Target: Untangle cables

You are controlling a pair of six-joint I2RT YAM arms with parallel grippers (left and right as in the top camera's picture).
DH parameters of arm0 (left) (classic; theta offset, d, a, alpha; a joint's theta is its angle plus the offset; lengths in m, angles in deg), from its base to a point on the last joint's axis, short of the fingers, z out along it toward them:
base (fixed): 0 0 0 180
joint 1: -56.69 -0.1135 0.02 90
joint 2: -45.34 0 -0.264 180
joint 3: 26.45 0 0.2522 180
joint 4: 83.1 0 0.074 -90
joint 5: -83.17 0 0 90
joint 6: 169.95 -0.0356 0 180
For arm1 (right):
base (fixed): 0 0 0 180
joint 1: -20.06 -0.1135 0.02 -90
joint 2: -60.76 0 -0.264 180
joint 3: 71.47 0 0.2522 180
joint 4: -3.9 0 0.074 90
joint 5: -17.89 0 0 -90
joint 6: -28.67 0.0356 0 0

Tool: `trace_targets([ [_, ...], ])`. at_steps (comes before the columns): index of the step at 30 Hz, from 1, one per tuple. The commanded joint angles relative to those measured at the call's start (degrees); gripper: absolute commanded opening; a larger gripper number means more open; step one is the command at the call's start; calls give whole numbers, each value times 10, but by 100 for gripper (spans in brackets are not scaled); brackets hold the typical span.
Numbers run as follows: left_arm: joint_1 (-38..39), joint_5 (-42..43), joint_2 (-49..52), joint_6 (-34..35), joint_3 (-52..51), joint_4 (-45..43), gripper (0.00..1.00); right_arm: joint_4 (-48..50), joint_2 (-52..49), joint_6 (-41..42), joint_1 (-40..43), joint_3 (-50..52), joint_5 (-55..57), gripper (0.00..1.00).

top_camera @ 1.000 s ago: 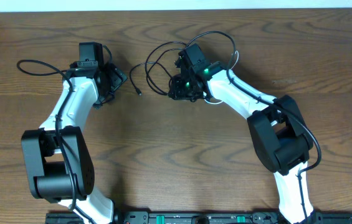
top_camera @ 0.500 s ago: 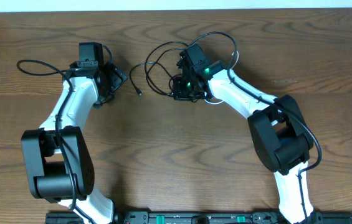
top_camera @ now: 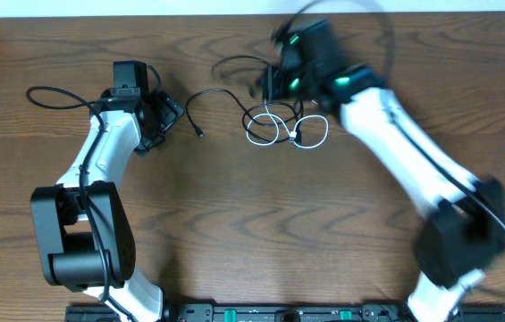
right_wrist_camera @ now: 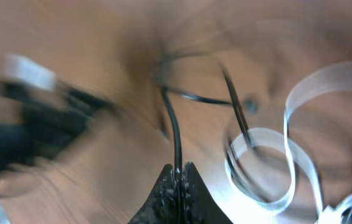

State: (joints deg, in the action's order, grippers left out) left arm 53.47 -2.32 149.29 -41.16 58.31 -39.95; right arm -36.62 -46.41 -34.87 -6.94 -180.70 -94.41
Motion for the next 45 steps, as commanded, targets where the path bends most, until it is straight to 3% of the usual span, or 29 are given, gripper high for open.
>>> trace_targets([
  [1,-1,43,-5,-6,6,1,93,35,101,-19,19,-23,-3,1],
  [7,-1,56,-5,-5,6,1,93,146,218,-56,44,-23,17,1],
  [15,0,61,-5,-6,6,1,93,294,315,-118,53,-23,175,1],
  [16,0,75,-5,-6,6,1,91,310,322,-125,53,-23,198,1],
  [18,0,112,-5,-6,6,-1,78,336,331,-156,53,-23,223,1],
  [23,0,191,-5,-31,6,-25,77,403,334,-275,53,-23,251,1],
  [29,0,305,-5,-50,6,-52,71,495,334,-304,53,-23,306,1],
  [34,0,522,-5,-64,6,-162,72,520,335,-312,53,-23,306,1],
  [38,8,638,-5,-64,6,-303,72,477,334,-279,53,-23,306,1],
  [40,18,680,-6,-51,6,-381,73,454,334,-238,53,-23,305,1],
  [41,25,688,-6,-37,6,-417,80,443,333,-211,53,-23,305,1],
  [45,69,681,-7,3,6,-525,88,421,329,-83,53,-23,305,1],
])
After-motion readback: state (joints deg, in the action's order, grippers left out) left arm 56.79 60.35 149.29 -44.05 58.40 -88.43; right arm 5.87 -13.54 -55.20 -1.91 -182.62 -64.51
